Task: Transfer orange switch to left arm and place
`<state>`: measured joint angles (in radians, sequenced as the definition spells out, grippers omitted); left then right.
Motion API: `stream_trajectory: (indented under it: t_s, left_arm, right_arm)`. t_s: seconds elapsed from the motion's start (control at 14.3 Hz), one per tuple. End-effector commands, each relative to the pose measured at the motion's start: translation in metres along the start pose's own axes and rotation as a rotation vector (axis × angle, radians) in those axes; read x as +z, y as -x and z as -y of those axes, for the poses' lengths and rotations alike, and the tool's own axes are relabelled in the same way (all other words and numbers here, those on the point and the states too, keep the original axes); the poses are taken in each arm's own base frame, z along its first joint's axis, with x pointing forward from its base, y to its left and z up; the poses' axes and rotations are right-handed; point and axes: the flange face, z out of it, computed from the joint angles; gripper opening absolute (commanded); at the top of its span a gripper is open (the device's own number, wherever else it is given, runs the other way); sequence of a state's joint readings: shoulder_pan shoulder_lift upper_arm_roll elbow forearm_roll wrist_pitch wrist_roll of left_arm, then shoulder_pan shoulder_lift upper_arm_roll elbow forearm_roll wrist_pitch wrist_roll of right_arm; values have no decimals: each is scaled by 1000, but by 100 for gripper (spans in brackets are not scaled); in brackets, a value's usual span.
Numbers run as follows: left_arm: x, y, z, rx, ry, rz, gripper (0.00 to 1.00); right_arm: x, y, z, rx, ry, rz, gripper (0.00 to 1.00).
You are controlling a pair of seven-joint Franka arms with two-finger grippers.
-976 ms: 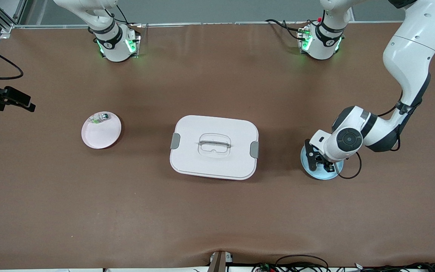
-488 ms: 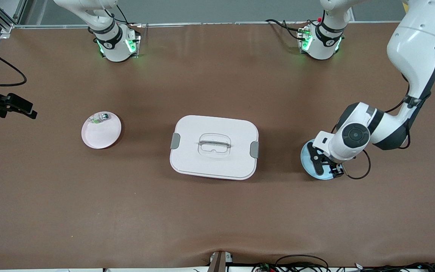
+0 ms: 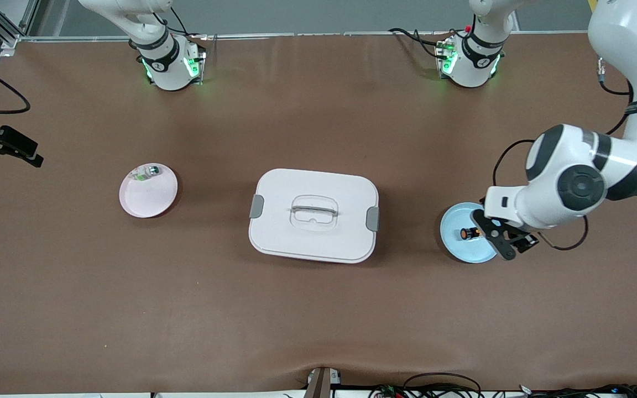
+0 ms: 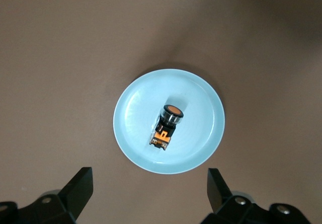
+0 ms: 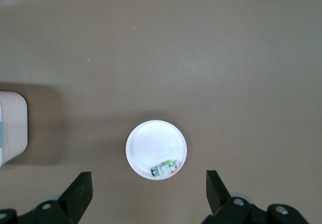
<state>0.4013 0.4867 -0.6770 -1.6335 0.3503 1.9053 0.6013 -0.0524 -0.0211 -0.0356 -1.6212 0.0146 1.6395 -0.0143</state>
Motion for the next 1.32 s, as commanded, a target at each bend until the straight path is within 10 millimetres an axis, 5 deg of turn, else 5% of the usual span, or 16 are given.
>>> stream_trajectory:
  t_s: [0.0, 0.21, 0.77, 1.25]
  left_arm:
    - [-36, 6, 17, -112, 33, -19, 100]
    - [-50, 10, 16, -299, 31, -15, 100]
    - [-124, 16, -22, -914, 27, -51, 100]
    - [-172, 38, -23, -978, -6, -36, 100]
  right_arm:
    - [-27, 7, -10, 1, 19, 11, 100]
    - [-30, 8, -10, 4, 19, 11, 100]
    - [-28, 6, -1, -12, 19, 15, 100]
    - [-29, 7, -3, -7, 20, 17, 100]
